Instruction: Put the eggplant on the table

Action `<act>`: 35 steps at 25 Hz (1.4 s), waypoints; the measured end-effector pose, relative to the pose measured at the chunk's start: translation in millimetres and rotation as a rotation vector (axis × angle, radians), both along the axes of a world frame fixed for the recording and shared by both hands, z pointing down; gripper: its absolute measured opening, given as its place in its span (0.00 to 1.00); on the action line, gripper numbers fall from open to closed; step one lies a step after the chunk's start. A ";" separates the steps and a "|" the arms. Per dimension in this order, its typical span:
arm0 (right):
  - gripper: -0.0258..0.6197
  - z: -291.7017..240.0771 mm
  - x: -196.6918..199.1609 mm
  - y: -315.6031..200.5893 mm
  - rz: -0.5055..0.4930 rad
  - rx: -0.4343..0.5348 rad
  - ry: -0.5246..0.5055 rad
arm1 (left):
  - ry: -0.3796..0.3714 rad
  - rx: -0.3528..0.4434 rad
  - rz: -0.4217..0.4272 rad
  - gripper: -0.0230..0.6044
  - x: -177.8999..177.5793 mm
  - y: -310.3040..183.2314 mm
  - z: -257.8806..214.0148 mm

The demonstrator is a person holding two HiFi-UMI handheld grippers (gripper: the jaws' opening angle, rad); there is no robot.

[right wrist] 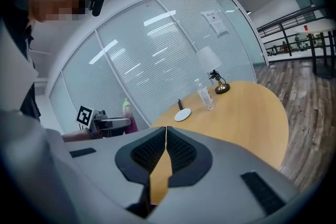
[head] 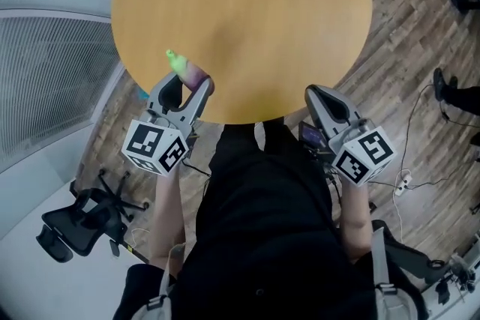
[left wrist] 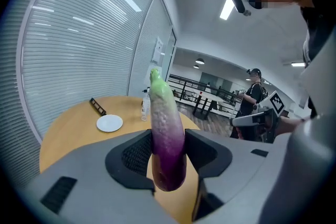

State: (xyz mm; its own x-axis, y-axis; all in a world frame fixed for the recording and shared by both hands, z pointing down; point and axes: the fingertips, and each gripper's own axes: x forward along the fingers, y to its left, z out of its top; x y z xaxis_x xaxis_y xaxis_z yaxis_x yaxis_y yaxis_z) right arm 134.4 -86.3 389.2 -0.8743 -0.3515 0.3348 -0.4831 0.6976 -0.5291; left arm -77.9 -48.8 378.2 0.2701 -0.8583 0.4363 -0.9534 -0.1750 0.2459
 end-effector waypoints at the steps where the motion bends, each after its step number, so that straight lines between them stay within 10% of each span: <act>1: 0.07 -1.0 -3.1 -1.1 0.007 0.001 0.000 | -0.014 -0.006 0.004 0.36 -7.9 -3.9 -0.7; 35: 0.07 -18.2 -57.0 29.9 0.299 0.020 0.123 | -0.303 -0.093 0.362 0.36 -141.3 -154.6 40.2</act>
State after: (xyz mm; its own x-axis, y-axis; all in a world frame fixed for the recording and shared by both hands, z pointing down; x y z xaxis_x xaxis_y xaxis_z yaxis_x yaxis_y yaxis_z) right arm 77.4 -56.4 371.0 -0.6851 -0.5939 0.4219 -0.7273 0.5252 -0.4418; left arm -219.1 -203.3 418.4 0.3930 -0.6865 0.6118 -0.8665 -0.4992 -0.0034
